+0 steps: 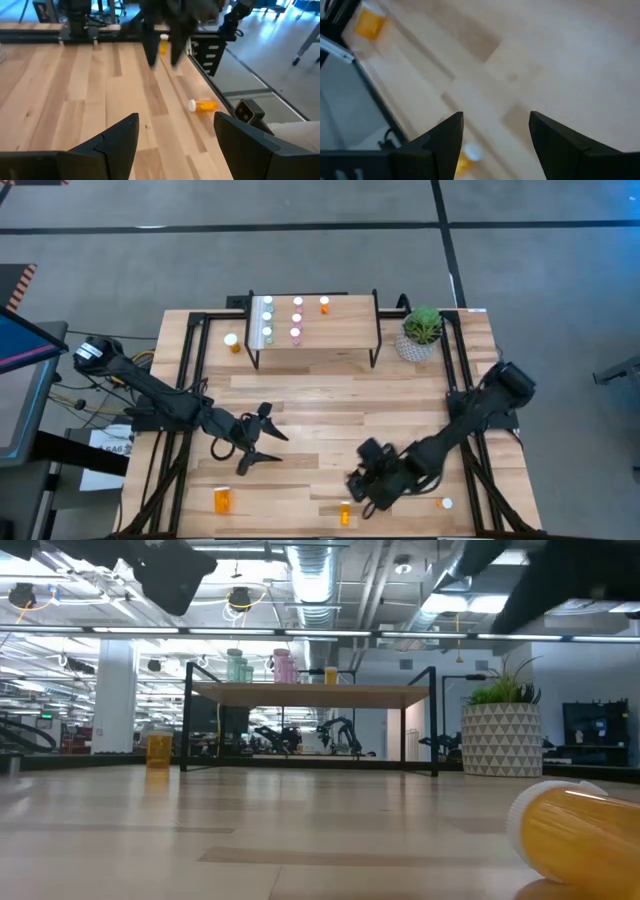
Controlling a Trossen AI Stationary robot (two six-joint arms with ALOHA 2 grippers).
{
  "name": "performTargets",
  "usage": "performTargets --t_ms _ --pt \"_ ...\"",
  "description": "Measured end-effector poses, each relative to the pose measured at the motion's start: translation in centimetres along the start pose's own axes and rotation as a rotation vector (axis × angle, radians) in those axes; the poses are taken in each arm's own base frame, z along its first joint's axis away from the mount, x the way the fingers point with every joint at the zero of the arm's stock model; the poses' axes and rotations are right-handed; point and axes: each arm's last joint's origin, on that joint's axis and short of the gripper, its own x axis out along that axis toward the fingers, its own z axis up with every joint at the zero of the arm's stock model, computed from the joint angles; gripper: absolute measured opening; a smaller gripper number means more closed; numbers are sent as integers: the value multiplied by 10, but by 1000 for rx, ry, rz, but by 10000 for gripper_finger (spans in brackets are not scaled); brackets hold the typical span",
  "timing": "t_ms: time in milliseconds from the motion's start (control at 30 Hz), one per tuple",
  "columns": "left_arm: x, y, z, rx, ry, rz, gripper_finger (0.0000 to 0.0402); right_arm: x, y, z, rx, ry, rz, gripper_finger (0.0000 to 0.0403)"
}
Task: Pick and place medicine bottles onto shelf by color
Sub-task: Put the left small orange pill bottle on the shelf aligned with the other small orange pill bottle
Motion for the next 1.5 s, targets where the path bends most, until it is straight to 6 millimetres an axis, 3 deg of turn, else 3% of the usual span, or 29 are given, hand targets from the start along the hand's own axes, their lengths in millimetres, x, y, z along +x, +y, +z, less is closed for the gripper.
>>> performTargets --t_ms 167,433,700,967,1500 --pt "-1 -9 -2 1 12 -27 245 40 19 -22 62 126 14 249" --pt "-7 -32 -7 5 8 -45 245 41 64 -35 84 148 -89 249" --pt "-10 -40 -9 6 -2 -15 245 64 85 -57 148 159 -166 249" --pt "-10 -41 -10 -25 1 -15 245 84 87 -71 191 202 -204 249" --pt "-10 -40 -11 -20 15 -10 245 79 80 -72 221 218 -296 229"
